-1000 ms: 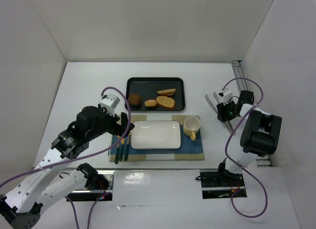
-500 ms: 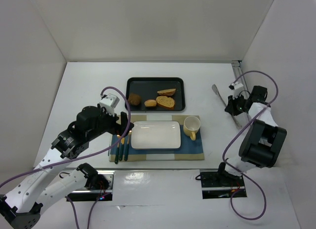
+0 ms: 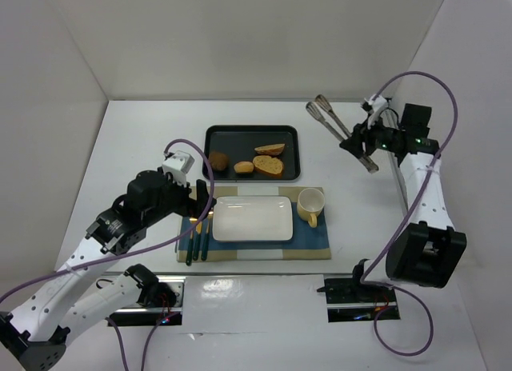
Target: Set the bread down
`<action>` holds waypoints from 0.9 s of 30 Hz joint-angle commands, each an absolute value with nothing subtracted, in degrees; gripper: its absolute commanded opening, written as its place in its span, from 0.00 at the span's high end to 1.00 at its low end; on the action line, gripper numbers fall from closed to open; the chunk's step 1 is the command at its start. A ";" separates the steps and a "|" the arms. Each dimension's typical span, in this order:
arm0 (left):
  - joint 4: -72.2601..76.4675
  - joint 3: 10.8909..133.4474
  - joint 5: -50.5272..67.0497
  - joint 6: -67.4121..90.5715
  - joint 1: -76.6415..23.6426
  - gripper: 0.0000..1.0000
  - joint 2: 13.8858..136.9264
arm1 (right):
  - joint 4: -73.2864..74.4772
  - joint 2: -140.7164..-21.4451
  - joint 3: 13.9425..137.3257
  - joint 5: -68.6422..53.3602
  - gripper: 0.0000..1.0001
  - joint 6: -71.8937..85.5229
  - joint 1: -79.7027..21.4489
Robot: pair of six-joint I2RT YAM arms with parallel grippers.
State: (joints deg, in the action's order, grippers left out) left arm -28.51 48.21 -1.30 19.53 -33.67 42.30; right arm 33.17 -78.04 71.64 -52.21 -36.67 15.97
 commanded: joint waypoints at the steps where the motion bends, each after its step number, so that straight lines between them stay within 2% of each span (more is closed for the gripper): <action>1: -26.98 48.34 -2.55 19.07 -33.49 0.00 42.45 | 32.62 -77.17 74.00 -52.66 0.47 -32.26 8.99; 15: -26.98 48.34 -3.69 19.07 -33.49 0.00 42.45 | 26.81 -84.71 77.26 -29.29 0.44 -28.91 -21.51; 19: -26.98 48.34 -4.22 19.07 -33.49 0.00 42.45 | 27.42 -88.24 76.65 -24.27 0.42 -29.97 -25.66; 27: -26.98 48.34 -4.22 19.07 -33.49 0.00 41.92 | 25.58 -91.32 75.15 -20.04 0.41 -31.64 -26.81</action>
State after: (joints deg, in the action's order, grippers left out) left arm -28.51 48.21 -3.42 19.53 -33.67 42.81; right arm 29.54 -90.76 74.63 -22.55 -30.41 -26.48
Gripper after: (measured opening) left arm 1.000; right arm 0.589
